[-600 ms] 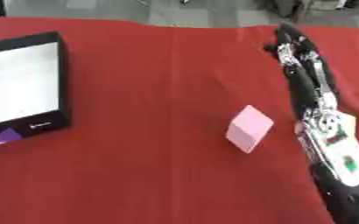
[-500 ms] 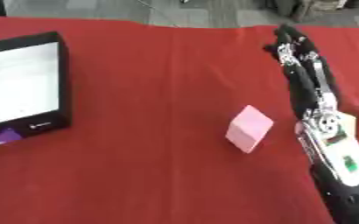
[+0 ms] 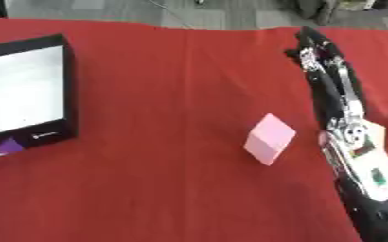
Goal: Pick up the objects with one hand, pass them to the other hand, and then place them into the box on the other side of the table.
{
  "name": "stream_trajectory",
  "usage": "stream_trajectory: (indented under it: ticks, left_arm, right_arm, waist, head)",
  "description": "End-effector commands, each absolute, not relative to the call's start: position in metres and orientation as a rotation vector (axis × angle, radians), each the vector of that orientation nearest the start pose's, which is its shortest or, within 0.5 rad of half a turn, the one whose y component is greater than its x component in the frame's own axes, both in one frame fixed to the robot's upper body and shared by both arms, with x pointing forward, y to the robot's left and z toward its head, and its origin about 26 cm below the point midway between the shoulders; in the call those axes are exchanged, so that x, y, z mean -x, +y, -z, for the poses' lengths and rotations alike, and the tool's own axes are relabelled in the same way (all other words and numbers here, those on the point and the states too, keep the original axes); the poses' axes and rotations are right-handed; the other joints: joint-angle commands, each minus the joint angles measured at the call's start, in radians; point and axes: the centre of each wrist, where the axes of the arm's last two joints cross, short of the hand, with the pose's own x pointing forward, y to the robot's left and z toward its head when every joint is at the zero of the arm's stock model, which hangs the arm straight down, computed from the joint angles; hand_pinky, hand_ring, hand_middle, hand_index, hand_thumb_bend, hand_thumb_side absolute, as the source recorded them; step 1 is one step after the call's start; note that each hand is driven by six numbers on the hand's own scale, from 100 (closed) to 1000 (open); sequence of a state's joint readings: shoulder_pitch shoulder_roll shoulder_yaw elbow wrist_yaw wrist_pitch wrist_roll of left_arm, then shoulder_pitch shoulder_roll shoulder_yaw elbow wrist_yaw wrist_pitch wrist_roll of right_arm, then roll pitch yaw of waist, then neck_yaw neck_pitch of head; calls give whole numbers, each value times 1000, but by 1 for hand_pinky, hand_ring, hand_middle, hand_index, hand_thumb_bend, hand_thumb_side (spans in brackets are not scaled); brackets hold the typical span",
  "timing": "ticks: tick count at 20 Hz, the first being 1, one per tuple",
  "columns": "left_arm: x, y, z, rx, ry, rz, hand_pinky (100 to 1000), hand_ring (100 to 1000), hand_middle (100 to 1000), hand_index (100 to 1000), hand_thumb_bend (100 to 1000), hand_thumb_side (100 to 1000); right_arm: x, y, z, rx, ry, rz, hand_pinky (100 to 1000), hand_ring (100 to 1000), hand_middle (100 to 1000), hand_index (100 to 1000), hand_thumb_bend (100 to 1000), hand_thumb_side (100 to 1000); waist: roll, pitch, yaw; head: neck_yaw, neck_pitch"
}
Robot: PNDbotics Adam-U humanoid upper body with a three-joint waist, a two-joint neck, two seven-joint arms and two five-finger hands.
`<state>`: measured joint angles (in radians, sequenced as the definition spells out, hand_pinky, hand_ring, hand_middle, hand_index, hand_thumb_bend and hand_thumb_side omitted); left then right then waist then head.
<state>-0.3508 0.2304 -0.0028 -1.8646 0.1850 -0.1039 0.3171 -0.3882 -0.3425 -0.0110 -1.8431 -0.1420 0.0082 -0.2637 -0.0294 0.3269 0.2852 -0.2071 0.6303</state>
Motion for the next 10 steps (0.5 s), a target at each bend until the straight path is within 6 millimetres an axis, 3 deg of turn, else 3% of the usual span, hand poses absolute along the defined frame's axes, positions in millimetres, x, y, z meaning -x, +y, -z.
stream_trajectory:
  ticks: [1, 5, 6, 7, 10]
  left_arm:
    - [-324, 250, -183, -55, -2304, -179, 816, 666, 815, 824, 356, 783]
    - [-324, 252, -181, -66, -2298, -174, 817, 665, 815, 824, 354, 785]
    - [-324, 253, -181, -69, -2296, -171, 817, 665, 815, 824, 355, 784]
    - [-323, 253, -180, -71, -2295, -169, 817, 665, 815, 824, 354, 785]
    - [-323, 254, -180, -80, -2294, -165, 817, 665, 815, 824, 354, 785]
  right_arm:
    - [-332, -277, -215, 243, -2266, -61, 919, 776, 863, 885, 100, 563]
    - [-334, -296, -240, 349, -2267, -163, 918, 782, 865, 887, 100, 538]
    - [-335, -301, -246, 378, -2260, -190, 918, 784, 865, 889, 100, 582]
    - [-335, -305, -252, 404, -2250, -214, 918, 786, 866, 889, 100, 533]
    - [-335, -318, -268, 480, -2215, -280, 918, 791, 868, 891, 100, 523]
  waist:
    - [1, -31, -2]
    - [-5, -38, -7]
    - [-7, -40, -9]
    - [-9, -42, -10]
    - [-14, -46, -15]
  head:
    - [-2, -2]
    - [-6, -2]
    - [-8, -2]
    - [-10, -1]
    - [-26, 4]
